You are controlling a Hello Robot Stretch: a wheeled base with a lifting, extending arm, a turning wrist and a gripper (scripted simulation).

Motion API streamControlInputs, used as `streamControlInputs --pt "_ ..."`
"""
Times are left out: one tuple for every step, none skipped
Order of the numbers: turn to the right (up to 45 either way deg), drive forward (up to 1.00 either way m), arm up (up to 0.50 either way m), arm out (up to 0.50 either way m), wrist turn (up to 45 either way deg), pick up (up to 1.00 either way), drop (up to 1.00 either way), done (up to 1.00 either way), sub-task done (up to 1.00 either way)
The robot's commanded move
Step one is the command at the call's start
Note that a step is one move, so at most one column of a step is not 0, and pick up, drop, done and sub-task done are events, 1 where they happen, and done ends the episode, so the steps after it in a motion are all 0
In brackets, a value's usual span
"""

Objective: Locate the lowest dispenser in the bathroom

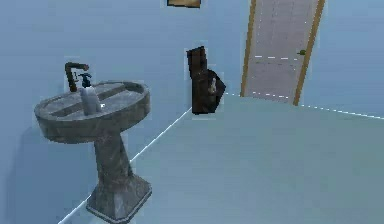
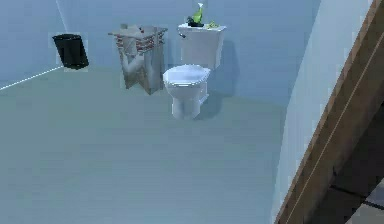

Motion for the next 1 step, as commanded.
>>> streamControlInputs --pt "0.0 0.5 0.0 0.0 0.0 0.0 0.0 0.0 0.0"
